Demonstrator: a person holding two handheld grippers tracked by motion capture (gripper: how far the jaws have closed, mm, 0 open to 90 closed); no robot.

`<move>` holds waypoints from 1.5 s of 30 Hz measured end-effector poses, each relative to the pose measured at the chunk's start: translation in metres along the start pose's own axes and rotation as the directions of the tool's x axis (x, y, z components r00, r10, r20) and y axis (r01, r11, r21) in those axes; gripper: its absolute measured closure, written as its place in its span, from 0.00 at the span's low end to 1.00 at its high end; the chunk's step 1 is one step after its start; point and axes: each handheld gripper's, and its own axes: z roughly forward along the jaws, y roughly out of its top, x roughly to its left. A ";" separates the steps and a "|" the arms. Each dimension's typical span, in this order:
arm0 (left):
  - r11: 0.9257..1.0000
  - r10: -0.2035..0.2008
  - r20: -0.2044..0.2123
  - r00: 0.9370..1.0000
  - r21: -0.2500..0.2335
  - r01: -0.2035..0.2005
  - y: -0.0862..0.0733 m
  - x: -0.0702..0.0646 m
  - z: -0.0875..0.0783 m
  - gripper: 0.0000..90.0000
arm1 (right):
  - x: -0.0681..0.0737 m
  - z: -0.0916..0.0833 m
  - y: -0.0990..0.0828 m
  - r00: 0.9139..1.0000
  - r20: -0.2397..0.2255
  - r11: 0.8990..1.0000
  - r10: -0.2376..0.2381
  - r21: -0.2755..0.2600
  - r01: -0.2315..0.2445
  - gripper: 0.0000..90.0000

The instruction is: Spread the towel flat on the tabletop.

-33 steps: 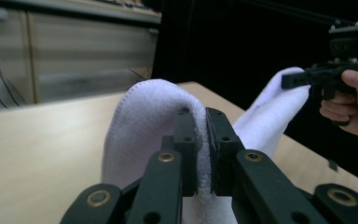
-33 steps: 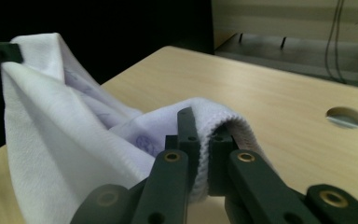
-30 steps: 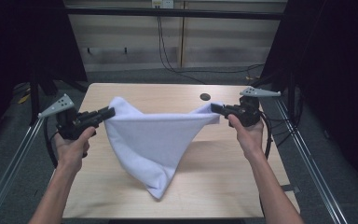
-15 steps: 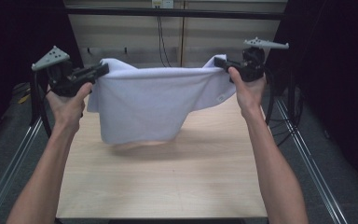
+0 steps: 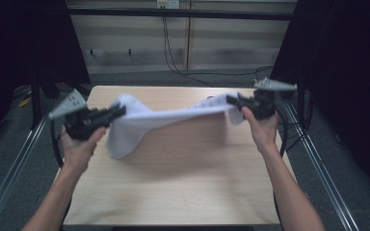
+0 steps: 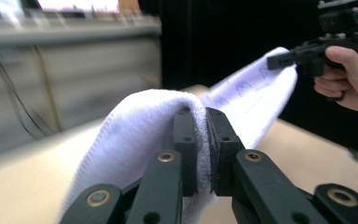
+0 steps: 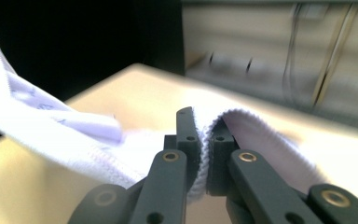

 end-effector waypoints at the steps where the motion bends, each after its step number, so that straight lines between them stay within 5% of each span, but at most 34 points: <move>1: 1.000 0.000 0.000 1.000 0.000 0.000 0.000 0.000 0.000 0.94 | 0.000 0.000 0.000 1.000 0.000 1.000 0.000 0.000 0.000 0.97; 2: 0.998 -0.041 0.038 0.998 0.053 0.039 -0.029 -0.006 0.004 0.94 | -0.001 -0.002 -0.037 0.999 -0.017 0.997 0.038 0.070 -0.037 0.98; 3: 0.998 -0.041 0.038 0.998 0.053 0.039 -0.029 -0.006 0.004 0.94 | -0.001 -0.002 -0.037 0.999 -0.017 0.997 0.038 0.070 -0.037 0.98; 4: 0.991 -0.086 0.070 0.994 0.108 0.078 -0.056 -0.012 0.006 0.94 | 0.002 -0.005 -0.069 0.998 -0.034 0.989 0.051 0.138 -0.046 0.98; 5: 0.991 -0.086 0.070 0.994 0.108 0.078 -0.056 -0.012 0.006 0.94 | 0.003 -0.006 -0.080 0.998 -0.039 0.985 0.048 0.165 -0.041 0.98; 7: 0.976 -0.144 0.105 0.984 0.180 0.123 -0.090 -0.020 0.009 0.94 | 0.005 -0.008 -0.105 0.996 -0.053 0.973 0.068 0.225 -0.054 0.98; 8: 0.976 -0.144 0.105 0.984 0.180 0.123 -0.090 -0.020 0.009 0.94 | 0.005 -0.008 -0.105 0.996 -0.053 0.973 0.068 0.225 -0.054 0.98; 9: 0.972 -0.149 0.116 0.982 0.199 0.124 -0.095 -0.022 0.010 0.94 | 0.006 -0.012 -0.124 0.992 -0.071 0.966 0.104 0.244 -0.084 0.98; 12: 0.955 -0.152 0.135 0.979 0.276 0.111 -0.117 -0.032 0.011 0.93 | 0.008 -0.015 -0.148 0.987 -0.080 0.939 0.136 0.328 -0.103 0.92; 13: 0.955 -0.152 0.135 0.979 0.276 0.111 -0.117 -0.032 0.011 0.93 | 0.008 -0.015 -0.148 0.987 -0.080 0.939 0.136 0.328 -0.103 0.92; 14: 0.947 -0.176 0.144 0.974 0.293 0.128 -0.127 -0.035 0.008 0.93 | 0.013 -0.020 -0.161 0.990 -0.059 0.919 0.127 0.384 -0.095 0.83; 17: 0.933 -0.191 0.151 0.970 0.335 0.131 -0.135 -0.038 0.004 0.92 | 0.019 -0.034 -0.171 0.991 -0.037 0.904 0.125 0.415 -0.098 0.74; 18: 0.933 -0.191 0.151 0.970 0.335 0.131 -0.135 -0.038 0.004 0.92 | 0.019 -0.034 -0.171 0.991 -0.037 0.904 0.125 0.415 -0.098 0.74; 20: 0.922 -0.205 0.156 0.966 0.363 0.137 -0.143 -0.044 -0.001 0.90 | 0.022 -0.054 -0.170 0.991 -0.025 0.920 0.131 0.375 -0.112 0.69; 23: 0.921 -0.212 0.169 0.963 0.363 0.139 -0.144 -0.047 -0.005 0.83 | 0.022 -0.067 -0.169 0.991 -0.009 0.931 0.133 0.345 -0.122 0.68; 24: 0.926 -0.200 0.177 0.964 0.356 0.126 -0.142 -0.048 -0.008 0.83 | 0.023 -0.073 -0.170 0.991 -0.006 0.933 0.132 0.337 -0.122 0.68; 25: 0.930 -0.204 0.169 0.964 0.341 0.137 -0.139 -0.048 -0.010 0.69 | 0.025 -0.081 -0.172 0.991 -0.003 0.941 0.135 0.315 -0.128 0.68; 26: 0.933 -0.223 0.173 0.959 0.322 0.159 -0.135 -0.047 -0.014 0.70 | 0.027 -0.084 -0.172 0.991 -0.007 0.944 0.132 0.306 -0.124 0.68; 29: 0.948 -0.198 0.146 0.969 0.279 0.151 -0.127 -0.037 -0.019 0.69 | 0.036 -0.085 -0.167 0.995 -0.020 0.958 0.100 0.273 -0.091 0.67; 30: 0.948 -0.198 0.146 0.969 0.279 0.151 -0.127 -0.037 -0.019 0.71 | 0.040 -0.083 -0.164 0.995 -0.035 0.962 0.089 0.263 -0.077 0.67; 31: 0.956 -0.176 0.105 0.979 0.255 0.145 -0.122 -0.026 -0.017 0.74 | 0.046 -0.078 -0.161 0.997 -0.046 0.963 0.068 0.264 -0.054 0.67; 32: 0.955 -0.154 0.086 0.984 0.268 0.126 -0.121 -0.019 -0.013 0.76 | 0.049 -0.073 -0.160 0.996 -0.061 0.962 0.062 0.270 -0.044 0.67; 35: 0.949 -0.142 0.071 0.987 0.294 0.115 -0.121 -0.003 -0.002 0.86 | 0.061 -0.056 -0.159 0.993 -0.108 0.956 0.047 0.294 -0.013 0.66; 37: 0.933 -0.176 -0.006 0.984 0.317 0.169 -0.131 0.023 0.017 0.89 | 0.084 -0.025 -0.159 0.983 -0.184 0.942 0.015 0.333 0.048 0.63; 38: 0.933 -0.176 -0.006 0.984 0.317 0.169 -0.131 0.023 0.017 0.87 | 0.084 -0.025 -0.159 0.983 -0.184 0.942 0.015 0.333 0.048 0.63; 39: 0.927 -0.181 -0.023 0.983 0.329 0.178 -0.134 0.027 0.020 0.85 | 0.100 -0.003 -0.159 0.974 -0.225 0.930 -0.011 0.355 0.092 0.60; 40: 0.913 -0.165 -0.047 0.985 0.370 0.171 -0.141 0.030 0.026 0.84 | 0.104 0.004 -0.159 0.971 -0.238 0.926 -0.020 0.362 0.107 0.59; 42: 0.893 -0.140 -0.046 0.989 0.425 0.146 -0.151 0.028 0.032 0.84 | 0.112 0.023 -0.160 0.966 -0.258 0.917 -0.030 0.378 0.130 0.56; 43: 0.892 -0.109 -0.020 0.994 0.440 0.107 -0.155 0.026 0.033 0.87 | 0.115 0.033 -0.161 0.961 -0.275 0.912 -0.031 0.385 0.140 0.55; 45: 0.883 -0.109 -0.008 0.994 0.458 0.100 -0.155 0.022 0.033 0.96 | 0.123 0.048 -0.163 0.950 -0.313 0.900 -0.024 0.406 0.157 0.53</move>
